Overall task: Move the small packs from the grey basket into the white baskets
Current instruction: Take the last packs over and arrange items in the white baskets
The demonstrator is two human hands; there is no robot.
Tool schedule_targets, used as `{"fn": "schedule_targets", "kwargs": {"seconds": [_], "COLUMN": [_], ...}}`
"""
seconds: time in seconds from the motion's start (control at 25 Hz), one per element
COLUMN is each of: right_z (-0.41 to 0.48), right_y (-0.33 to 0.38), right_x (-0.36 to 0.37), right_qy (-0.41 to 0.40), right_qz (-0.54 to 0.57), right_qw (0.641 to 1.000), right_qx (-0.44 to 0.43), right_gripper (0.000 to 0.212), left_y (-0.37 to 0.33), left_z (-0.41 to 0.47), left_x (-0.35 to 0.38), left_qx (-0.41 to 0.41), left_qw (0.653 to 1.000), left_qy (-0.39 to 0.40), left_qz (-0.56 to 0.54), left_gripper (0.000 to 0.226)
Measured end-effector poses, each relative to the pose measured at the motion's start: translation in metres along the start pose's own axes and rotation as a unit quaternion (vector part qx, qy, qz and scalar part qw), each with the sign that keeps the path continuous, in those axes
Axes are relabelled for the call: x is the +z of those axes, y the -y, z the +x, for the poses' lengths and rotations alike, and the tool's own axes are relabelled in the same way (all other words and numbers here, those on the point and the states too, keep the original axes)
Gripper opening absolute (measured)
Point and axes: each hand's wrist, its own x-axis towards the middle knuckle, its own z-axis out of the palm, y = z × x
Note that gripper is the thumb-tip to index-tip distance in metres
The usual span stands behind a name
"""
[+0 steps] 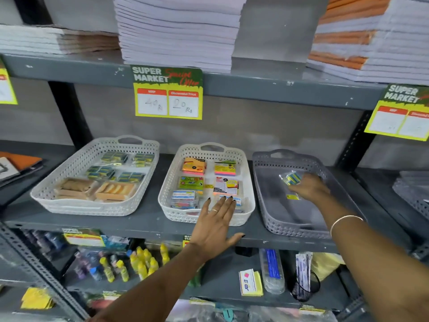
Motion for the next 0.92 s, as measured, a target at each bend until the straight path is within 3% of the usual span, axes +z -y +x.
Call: {"fn": "schedule_targets", "kwargs": {"seconds": [0.08,0.28,0.56,0.72,0.92], "right_z": [-0.001,-0.028,-0.092,-0.106,-0.09], "right_y": [0.048,0.199,0.38,0.44,0.465], "right_x": [-0.016,-0.025,0.034,0.072,0.121], "right_qy": [-0.032,-0.052,0.013,0.054,0.091], "right_qz": [0.032,0.074,0.098,0.072,-0.004], "right_qw": [0.998,0.976,0.929,0.916,0.929], "right_qx": [-0.05,-0.2,-0.356,-0.392,-0.36], "right_gripper": [0.052,0.054,0.056,0.067,0.064], "left_y": [0.019,0.132,0.291,0.336,0.355], "left_z": [-0.007,-0.052,-0.154,-0.174,-0.168], "left_x": [-0.009,-0.039,-0.051,-0.041,-0.017], "left_qx": [-0.017,-0.134,-0.258,-0.246,-0.199], "left_qw": [0.999,0.986,0.964,0.969,0.98], "left_qy": [-0.026,-0.095,-0.057,-0.02,0.012], "left_qz": [-0.027,-0.028,0.008,0.017,0.018], "left_gripper": [0.082,0.083,0.104,0.1,0.095]}}
